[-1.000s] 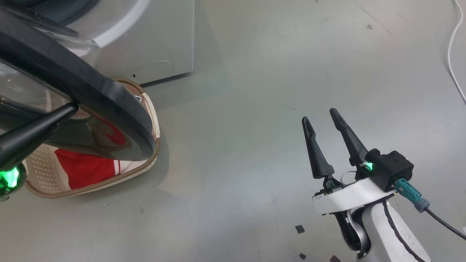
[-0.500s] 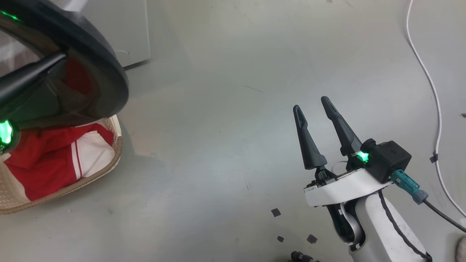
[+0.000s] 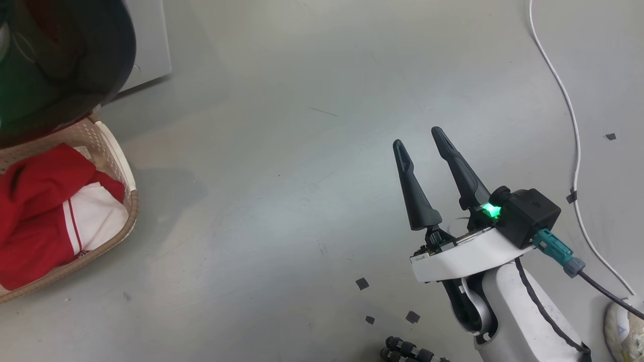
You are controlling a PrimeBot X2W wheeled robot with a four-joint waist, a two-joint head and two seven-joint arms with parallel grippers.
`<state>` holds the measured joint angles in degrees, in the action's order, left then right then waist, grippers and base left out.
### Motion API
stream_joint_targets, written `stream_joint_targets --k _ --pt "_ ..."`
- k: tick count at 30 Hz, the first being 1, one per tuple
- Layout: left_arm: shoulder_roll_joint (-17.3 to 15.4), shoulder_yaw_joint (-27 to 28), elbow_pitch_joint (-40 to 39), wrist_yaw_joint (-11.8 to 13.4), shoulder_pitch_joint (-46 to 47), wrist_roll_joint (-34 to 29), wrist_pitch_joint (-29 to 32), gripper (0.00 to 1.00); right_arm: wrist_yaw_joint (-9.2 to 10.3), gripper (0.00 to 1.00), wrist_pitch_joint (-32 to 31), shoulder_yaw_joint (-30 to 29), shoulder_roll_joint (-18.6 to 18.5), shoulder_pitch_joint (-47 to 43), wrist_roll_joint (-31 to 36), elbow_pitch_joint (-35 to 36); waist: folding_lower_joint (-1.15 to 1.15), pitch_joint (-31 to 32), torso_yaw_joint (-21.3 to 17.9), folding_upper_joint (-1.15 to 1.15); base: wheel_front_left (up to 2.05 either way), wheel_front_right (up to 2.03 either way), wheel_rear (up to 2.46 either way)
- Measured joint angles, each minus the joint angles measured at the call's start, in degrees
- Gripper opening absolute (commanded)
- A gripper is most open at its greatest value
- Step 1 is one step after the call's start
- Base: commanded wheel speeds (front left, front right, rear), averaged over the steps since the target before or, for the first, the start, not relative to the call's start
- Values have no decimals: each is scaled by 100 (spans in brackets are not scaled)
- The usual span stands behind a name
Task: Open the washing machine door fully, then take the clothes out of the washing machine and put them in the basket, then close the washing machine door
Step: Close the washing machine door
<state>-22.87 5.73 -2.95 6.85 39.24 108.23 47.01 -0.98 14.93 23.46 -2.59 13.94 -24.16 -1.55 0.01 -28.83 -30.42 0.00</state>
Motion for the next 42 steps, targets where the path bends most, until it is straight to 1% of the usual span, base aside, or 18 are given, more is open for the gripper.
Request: stream_joint_targets --k 2,8,13,17,24,32,38,42 --pt "81 -43 220 1 254 -43 -135 0 56 100 1 -2 0 1 -1 0 0 -12 -30 0 0 0 0" --pt "116 -69 590 1 627 -335 -450 0 58 100 0 31 0 26 -10 -2 0 -16 -73 0 0 0 0" --pt "169 -45 850 5 928 -399 -717 0 65 100 0 81 0 51 -11 -11 0 -10 -99 0 0 0 0" --pt "179 -60 1024 44 1075 -558 -784 0 67 100 0 105 0 88 -11 -14 0 7 -103 0 0 0 0" --pt "277 -214 1259 33 1156 -582 -824 0 113 100 0 67 0 88 11 -65 0 72 -31 0 0 0 0" --pt "299 -407 1378 -272 1059 -643 -594 0 112 100 0 4 -1 85 209 -168 -1 236 195 0 0 0 0" --pt "337 -505 1394 -521 430 -681 -528 0 108 100 1 -112 -2 73 352 -268 -1 400 458 0 0 0 0" --pt "517 -403 1352 -746 30 -684 -658 0 107 100 1 -202 -2 52 431 -328 -1 506 683 0 0 0 0"
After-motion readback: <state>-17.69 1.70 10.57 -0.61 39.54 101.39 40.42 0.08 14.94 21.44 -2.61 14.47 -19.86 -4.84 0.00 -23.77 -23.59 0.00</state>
